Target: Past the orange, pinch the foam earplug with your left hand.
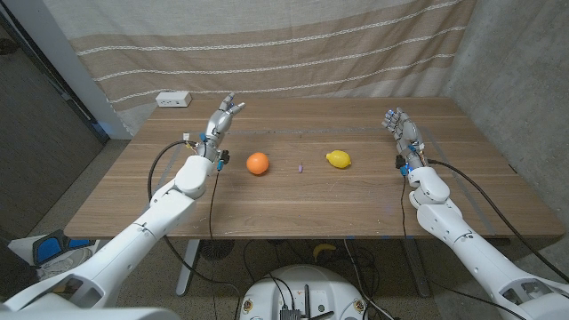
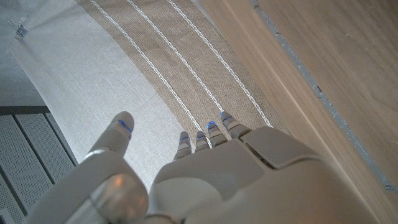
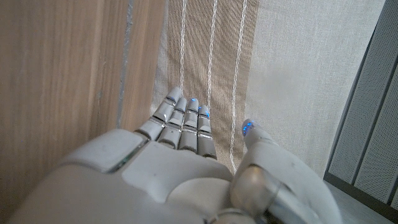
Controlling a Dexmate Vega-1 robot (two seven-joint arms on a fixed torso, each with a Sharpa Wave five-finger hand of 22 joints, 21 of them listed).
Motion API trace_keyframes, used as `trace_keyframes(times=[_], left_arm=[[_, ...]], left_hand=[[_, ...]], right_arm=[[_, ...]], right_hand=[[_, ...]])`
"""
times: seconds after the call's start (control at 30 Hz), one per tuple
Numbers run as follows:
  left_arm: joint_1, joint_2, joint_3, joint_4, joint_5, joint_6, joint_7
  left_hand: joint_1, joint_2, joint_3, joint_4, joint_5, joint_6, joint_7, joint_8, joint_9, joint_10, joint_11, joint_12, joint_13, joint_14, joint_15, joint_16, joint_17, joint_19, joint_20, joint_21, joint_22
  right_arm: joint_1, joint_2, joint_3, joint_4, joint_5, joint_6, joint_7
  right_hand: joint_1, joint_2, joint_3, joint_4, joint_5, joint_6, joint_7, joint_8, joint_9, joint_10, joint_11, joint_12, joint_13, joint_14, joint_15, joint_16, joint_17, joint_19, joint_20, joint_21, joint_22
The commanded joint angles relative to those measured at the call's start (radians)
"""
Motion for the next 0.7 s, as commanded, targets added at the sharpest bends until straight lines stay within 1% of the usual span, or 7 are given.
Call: trace_keyframes(times=[0.03, 0.1, 0.2, 0.33, 0.57, 0.7], left_arm=[[0.007, 0.038, 0.015, -0.058, 0.118, 0.041, 0.035], [0.006, 0.042, 0.018, -0.065, 0.133, 0.045, 0.036], [0.003, 0.051, 0.024, -0.077, 0.152, 0.053, 0.027], [-0.001, 0.061, 0.030, -0.093, 0.177, 0.062, 0.020], [-0.010, 0.074, 0.043, -0.105, 0.218, 0.068, 0.007], [-0.018, 0.084, 0.051, -0.110, 0.230, 0.071, -0.016]], left_hand=[[0.014, 0.005, 0.003, -0.010, -0.001, 0.018, 0.003, 0.005, 0.004, 0.017, 0.003, 0.008, 0.004, 0.015, 0.000, 0.008, 0.004, 0.003, 0.007, 0.004, 0.002], [0.014, 0.007, 0.001, -0.014, -0.002, 0.032, 0.000, 0.007, 0.004, 0.029, -0.001, 0.011, 0.004, 0.028, -0.001, 0.011, 0.004, 0.005, 0.009, 0.005, 0.002], [0.014, 0.009, -0.001, -0.016, -0.002, 0.045, 0.005, 0.009, 0.003, 0.042, 0.001, 0.014, 0.004, 0.036, 0.000, 0.012, 0.004, 0.007, 0.010, 0.007, 0.003], [0.015, 0.012, -0.003, -0.020, -0.002, 0.067, 0.008, 0.013, 0.003, 0.060, -0.007, 0.018, 0.004, 0.048, -0.002, 0.014, 0.005, 0.013, 0.013, 0.009, 0.003], [0.017, 0.017, -0.004, -0.023, -0.003, 0.083, 0.009, 0.013, 0.003, 0.073, -0.008, 0.020, 0.004, 0.067, -0.006, 0.017, 0.005, 0.021, 0.016, 0.012, 0.003], [0.019, 0.021, -0.004, -0.025, -0.002, 0.095, 0.010, 0.014, 0.003, 0.083, -0.009, 0.021, 0.004, 0.074, -0.009, 0.017, 0.004, 0.025, 0.019, 0.014, 0.003]], right_arm=[[-0.002, 0.004, 0.000, -0.002, -0.002, 0.010, -0.001], [-0.002, 0.006, -0.001, -0.001, -0.002, 0.012, 0.000], [-0.002, 0.008, 0.000, 0.000, -0.002, 0.014, 0.000], [-0.003, 0.009, 0.000, 0.001, -0.003, 0.019, 0.001], [-0.007, 0.010, 0.002, -0.001, -0.002, 0.027, 0.000], [-0.010, 0.010, 0.004, -0.003, -0.003, 0.033, 0.000]], right_hand=[[0.007, 0.003, 0.003, -0.008, 0.004, 0.012, 0.001, 0.009, 0.005, 0.014, 0.000, 0.004, 0.001, 0.007, 0.001, 0.003, 0.000, 0.007, 0.000, -0.005, 0.005], [0.007, 0.003, 0.003, -0.010, 0.005, 0.013, 0.002, 0.009, 0.005, 0.015, -0.002, 0.004, 0.000, 0.008, 0.003, 0.003, -0.001, 0.008, 0.001, -0.006, 0.005], [0.006, 0.004, 0.003, -0.013, 0.005, 0.015, 0.003, 0.009, 0.005, 0.017, 0.003, 0.005, -0.001, 0.009, 0.001, 0.004, -0.003, 0.008, 0.001, -0.007, 0.005], [0.005, 0.005, 0.003, -0.017, 0.006, 0.017, 0.004, 0.009, 0.005, 0.019, 0.002, 0.005, -0.003, 0.012, 0.003, 0.005, -0.004, 0.010, 0.003, -0.009, 0.005], [0.003, 0.006, 0.003, -0.024, 0.007, 0.022, 0.004, 0.010, 0.006, 0.022, 0.003, 0.006, -0.006, 0.017, 0.003, 0.007, -0.007, 0.015, 0.004, -0.013, 0.005], [0.001, 0.007, 0.003, -0.027, 0.008, 0.024, 0.004, 0.010, 0.006, 0.024, 0.002, 0.006, -0.007, 0.019, 0.005, 0.008, -0.008, 0.016, 0.005, -0.014, 0.006]])
